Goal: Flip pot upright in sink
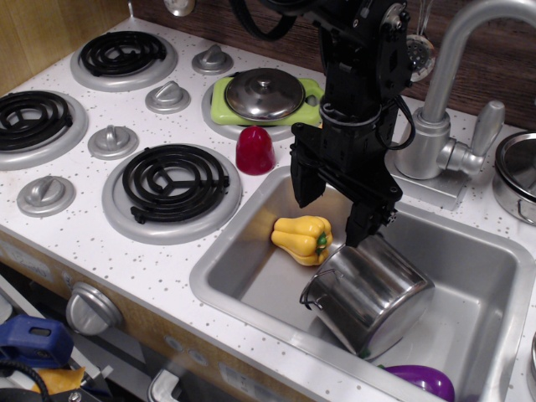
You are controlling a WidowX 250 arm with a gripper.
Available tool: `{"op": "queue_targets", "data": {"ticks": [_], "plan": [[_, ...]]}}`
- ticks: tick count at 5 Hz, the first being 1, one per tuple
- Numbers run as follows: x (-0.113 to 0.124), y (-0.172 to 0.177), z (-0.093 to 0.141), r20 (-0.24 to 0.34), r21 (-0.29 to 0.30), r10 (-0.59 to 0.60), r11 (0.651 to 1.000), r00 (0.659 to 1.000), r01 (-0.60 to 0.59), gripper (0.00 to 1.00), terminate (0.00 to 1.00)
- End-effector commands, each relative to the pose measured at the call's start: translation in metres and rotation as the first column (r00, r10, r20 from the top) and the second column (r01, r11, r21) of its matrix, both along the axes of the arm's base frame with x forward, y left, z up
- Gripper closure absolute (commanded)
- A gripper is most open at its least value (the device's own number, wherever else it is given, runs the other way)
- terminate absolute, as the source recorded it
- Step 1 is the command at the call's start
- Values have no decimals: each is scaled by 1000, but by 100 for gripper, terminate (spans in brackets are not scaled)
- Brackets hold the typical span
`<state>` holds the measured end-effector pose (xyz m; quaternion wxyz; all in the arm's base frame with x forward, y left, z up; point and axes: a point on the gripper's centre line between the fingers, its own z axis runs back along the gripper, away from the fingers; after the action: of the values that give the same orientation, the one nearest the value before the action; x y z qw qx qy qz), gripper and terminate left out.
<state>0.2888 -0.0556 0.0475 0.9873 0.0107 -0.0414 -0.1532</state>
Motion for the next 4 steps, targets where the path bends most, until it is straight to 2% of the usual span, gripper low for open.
{"op": "queue_targets", "data": {"ticks": [1, 2, 4], "plan": [[0, 0, 0, 0, 0, 0, 1000, 1000, 0, 0, 0], [1, 2, -1, -24, -152, -8, 988, 1000, 5, 0, 0], [3, 2, -13, -20, -321, -36, 947, 999, 28, 0, 0]]}}
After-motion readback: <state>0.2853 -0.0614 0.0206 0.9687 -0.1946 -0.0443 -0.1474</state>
